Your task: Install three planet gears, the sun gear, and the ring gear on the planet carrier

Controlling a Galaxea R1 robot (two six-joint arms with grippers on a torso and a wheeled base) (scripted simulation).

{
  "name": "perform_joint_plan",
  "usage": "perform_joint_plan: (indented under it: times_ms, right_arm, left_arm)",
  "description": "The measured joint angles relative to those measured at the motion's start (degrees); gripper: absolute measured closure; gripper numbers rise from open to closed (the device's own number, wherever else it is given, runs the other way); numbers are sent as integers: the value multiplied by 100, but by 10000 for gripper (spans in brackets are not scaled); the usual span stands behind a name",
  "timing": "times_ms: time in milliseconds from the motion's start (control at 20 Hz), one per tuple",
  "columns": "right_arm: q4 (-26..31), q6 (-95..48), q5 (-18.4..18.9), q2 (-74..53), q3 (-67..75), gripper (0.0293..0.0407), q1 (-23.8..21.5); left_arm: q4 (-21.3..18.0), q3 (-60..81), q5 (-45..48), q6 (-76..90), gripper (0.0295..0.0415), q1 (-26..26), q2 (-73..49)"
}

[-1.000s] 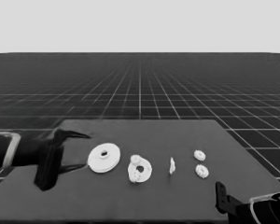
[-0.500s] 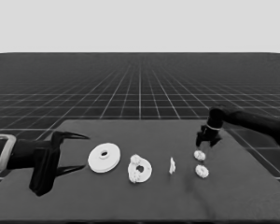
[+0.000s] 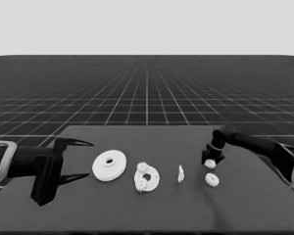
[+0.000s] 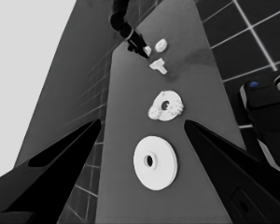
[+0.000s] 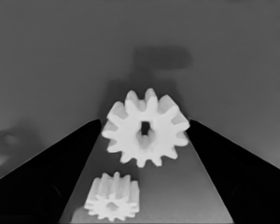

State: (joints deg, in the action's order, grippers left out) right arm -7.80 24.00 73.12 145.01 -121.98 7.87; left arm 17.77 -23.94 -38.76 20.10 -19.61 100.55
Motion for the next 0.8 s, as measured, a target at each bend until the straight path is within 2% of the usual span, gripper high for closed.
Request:
perform_joint_plan:
  times_ms: [100, 200, 600, 650, 700, 800]
  right_arm:
    - [4, -7, -2, 6, -15, 316, 0]
    - [-2, -11, -8, 0, -28, 386, 1]
    - [-2, -12, -9, 3, -31, 388, 0]
    - [52, 308, 382, -317, 659, 388, -315]
    - [145, 412, 610, -449, 911, 388, -601]
    - [258, 456, 818, -514, 1036, 388, -860]
  left_arm:
    - [0, 0, 0, 0, 326, 0, 0]
    - [0, 0, 0, 0, 326, 0, 0]
    - [0, 0, 0, 0, 326, 0, 0]
    - [0, 0, 0, 0, 326, 0, 0]
    - [0, 0, 0, 0, 326, 0, 0]
    - [0, 0, 0, 0, 326, 0, 0]
